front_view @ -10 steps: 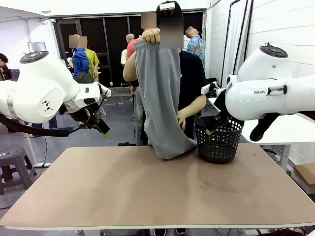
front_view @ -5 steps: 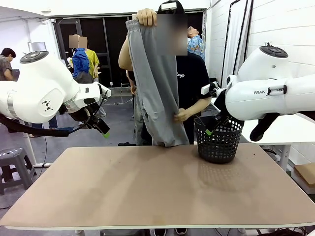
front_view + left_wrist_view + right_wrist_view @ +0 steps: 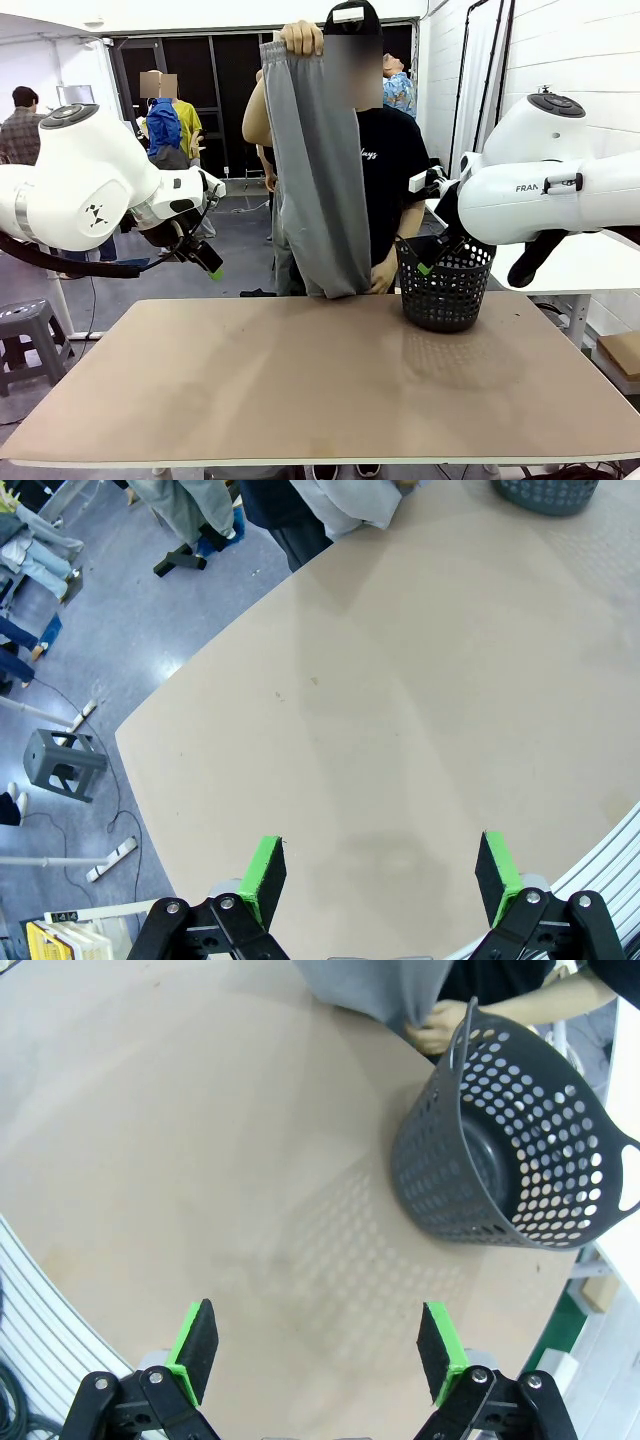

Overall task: Fold the training pants.
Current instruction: Grab both ends of the Training pants handed by a person.

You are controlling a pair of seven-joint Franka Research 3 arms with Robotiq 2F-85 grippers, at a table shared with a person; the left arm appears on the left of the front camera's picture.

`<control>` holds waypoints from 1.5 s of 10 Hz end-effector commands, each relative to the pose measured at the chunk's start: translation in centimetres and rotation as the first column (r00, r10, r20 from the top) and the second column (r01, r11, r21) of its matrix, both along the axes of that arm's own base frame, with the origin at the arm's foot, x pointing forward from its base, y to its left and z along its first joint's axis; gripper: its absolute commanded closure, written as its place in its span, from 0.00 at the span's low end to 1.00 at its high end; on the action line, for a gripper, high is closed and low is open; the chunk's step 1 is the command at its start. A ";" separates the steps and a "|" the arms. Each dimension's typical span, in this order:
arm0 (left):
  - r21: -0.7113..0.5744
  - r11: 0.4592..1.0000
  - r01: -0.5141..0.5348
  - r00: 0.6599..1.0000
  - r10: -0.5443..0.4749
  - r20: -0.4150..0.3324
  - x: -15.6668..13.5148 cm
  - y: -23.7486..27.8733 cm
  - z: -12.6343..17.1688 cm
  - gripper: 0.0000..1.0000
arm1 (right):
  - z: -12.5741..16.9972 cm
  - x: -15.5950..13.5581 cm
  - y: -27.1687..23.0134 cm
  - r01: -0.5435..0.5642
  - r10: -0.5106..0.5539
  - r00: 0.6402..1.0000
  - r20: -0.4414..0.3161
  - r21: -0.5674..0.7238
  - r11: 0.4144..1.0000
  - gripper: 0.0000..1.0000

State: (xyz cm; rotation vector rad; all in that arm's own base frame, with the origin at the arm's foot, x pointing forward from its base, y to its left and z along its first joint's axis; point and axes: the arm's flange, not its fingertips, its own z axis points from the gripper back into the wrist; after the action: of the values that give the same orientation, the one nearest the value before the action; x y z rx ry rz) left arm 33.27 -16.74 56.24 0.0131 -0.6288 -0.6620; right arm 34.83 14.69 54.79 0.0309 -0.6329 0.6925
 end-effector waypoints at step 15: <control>0.004 1.000 0.009 1.000 -0.009 0.004 0.1 0.1 0.0 0.00 | 0.0 0.0 0.0 -0.004 0.004 1.000 -0.009 0.006 1.000 0.00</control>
State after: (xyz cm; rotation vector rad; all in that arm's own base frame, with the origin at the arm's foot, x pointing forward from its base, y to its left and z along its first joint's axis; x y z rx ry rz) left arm 33.27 -16.74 56.24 0.0131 -0.6288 -0.6620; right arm 34.83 14.69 54.79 0.0309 -0.6329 0.6924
